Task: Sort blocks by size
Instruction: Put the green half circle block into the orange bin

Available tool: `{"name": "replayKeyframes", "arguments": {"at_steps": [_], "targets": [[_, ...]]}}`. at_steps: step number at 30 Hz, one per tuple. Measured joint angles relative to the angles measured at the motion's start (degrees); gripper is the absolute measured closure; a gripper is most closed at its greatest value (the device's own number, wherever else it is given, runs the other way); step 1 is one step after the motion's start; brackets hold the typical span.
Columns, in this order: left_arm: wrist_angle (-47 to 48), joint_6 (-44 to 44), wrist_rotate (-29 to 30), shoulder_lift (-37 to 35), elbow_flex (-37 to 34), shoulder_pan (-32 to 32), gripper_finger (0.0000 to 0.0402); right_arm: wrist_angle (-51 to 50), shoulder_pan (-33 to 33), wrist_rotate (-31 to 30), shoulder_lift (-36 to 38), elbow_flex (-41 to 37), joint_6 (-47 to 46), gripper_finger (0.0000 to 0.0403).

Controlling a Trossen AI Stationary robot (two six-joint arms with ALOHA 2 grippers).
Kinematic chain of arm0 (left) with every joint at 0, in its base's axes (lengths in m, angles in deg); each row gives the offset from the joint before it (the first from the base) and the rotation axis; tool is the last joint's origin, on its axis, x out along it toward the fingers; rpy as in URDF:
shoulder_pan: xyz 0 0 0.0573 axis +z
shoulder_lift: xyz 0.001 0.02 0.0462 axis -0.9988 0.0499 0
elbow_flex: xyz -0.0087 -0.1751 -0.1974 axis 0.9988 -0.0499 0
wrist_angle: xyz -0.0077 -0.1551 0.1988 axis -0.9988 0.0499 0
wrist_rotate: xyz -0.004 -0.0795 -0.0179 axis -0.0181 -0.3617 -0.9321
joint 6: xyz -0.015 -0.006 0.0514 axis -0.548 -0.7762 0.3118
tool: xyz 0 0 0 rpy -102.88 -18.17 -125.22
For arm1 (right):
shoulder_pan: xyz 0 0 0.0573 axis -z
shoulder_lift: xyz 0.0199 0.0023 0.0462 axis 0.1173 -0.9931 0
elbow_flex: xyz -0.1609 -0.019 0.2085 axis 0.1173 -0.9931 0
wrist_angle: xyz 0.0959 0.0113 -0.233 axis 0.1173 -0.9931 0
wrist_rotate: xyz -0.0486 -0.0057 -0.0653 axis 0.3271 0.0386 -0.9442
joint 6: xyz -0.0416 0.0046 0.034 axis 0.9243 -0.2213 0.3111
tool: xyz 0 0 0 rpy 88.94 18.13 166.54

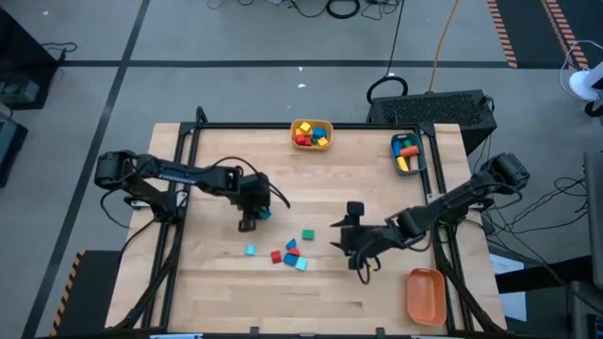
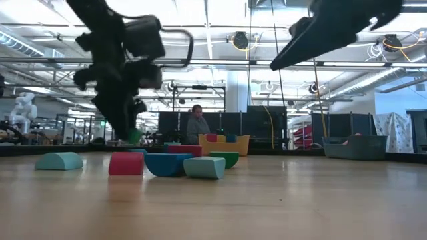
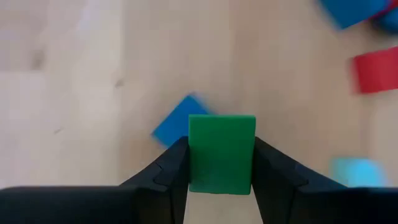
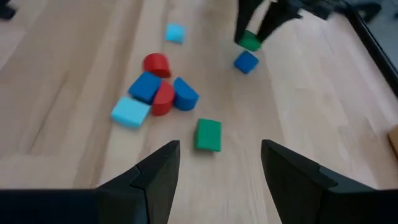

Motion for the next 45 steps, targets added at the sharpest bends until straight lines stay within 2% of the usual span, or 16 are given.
{"name": "replayKeyframes", "arguments": {"at_steps": [4, 9, 16, 21, 26, 33, 39, 45], "targets": [[-0.45, -1.42, -0.37, -0.07, 3.67, -2.68, 0.0265, 0.27, -1.92, 0.00, 0.00, 0.00, 5.17, 0.0193], [-4.34, -1.82, -0.35, -0.07, 6.58, -6.29, 0.0265, 1.65, -2.65, -0.01, 0.00, 0.00, 6.98, 0.0193], [-17.71, -4.39, -2.54, 0.57, 7.15, -10.17, 0.0265, 7.88, -2.00, 0.08, 0.02, 0.00, 15.76, 0.0193], [-24.30, -6.34, -5.69, 3.52, 7.59, -11.16, 0.0265, 11.69, -1.13, 4.58, 0.04, 0.00, 22.82, 0.0193], [-24.18, -7.47, -6.52, 8.83, 11.58, -11.24, 0.0265, 13.44, -0.06, 4.66, -0.04, 0.00, 25.72, 0.0193], [-24.38, -7.22, -12.32, 16.50, 20.41, -11.23, 0.0265, 12.42, 0.58, 6.02, -0.11, 0.00, 26.25, 0.0193], [-23.88, -6.26, -15.81, 19.74, 25.40, -11.23, 0.0265, 9.38, 0.10, 6.03, -0.79, 0.00, 23.94, 0.0193], [-24.44, -6.17, -16.37, 23.00, 28.79, -11.23, 0.0265, 9.72, -0.10, 6.03, -3.20, 0.02, 24.50, 0.0193]]}}
